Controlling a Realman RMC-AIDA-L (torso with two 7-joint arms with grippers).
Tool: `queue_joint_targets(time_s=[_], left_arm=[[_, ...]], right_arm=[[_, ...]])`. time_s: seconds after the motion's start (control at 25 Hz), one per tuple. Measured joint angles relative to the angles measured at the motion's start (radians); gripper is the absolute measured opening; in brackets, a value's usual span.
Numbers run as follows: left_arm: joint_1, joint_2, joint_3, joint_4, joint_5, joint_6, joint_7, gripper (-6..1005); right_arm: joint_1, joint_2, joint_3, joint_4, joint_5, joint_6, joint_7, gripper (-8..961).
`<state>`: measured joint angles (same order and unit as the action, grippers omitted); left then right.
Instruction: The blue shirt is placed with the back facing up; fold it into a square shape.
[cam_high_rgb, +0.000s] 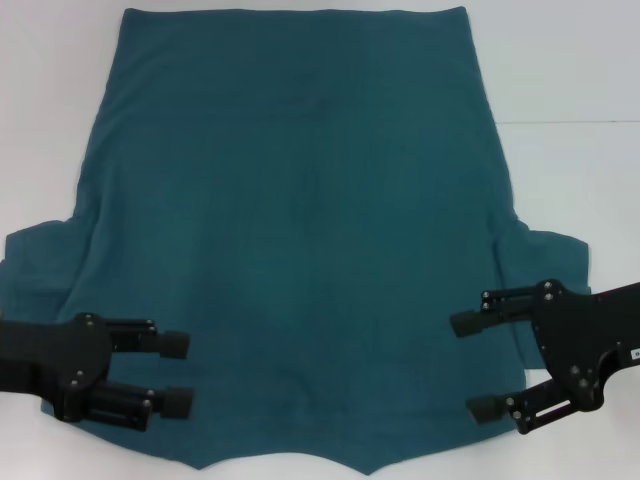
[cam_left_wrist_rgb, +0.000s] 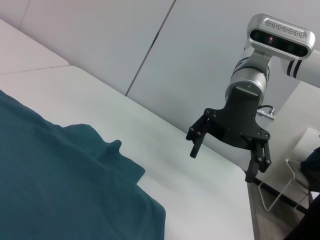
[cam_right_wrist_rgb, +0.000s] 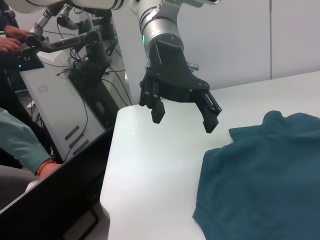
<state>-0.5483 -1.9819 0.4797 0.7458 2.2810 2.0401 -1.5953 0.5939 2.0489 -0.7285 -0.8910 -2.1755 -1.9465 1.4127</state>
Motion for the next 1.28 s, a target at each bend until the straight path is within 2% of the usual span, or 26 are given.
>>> queue_joint_targets(time_s=[0.76,0.96,1.04,1.24,1.28], left_arm=[[0.01,-0.005,-0.002,0.034,0.001,-0.032,-0.009,877],[0.021,-0.003,-0.019,0.168,0.05,-0.154,-0.098,877],[0.021,0.0,-0.036,0.223,0.096,-0.249,-0.15,878],[0.001,0.009,-0.037,0.257,0.218,-0.421,-0.204,878],[0.001,0.009,-0.037,0.257,0.218,-0.421,-0.204,878]], right_arm=[[0.003,0.006,-0.009,-0.017,-0.004,0.004,0.021,914],[0.003,0.001,-0.009,-0.041,-0.003,0.012,0.08,914],[0.003,0.003,-0.009,-0.056,-0.001,0.012,0.108,914],[0.006,0.011,-0.007,-0.066,0.001,0.015,0.161,914],[0.01,0.011,-0.007,-0.067,0.001,0.015,0.174,914]])
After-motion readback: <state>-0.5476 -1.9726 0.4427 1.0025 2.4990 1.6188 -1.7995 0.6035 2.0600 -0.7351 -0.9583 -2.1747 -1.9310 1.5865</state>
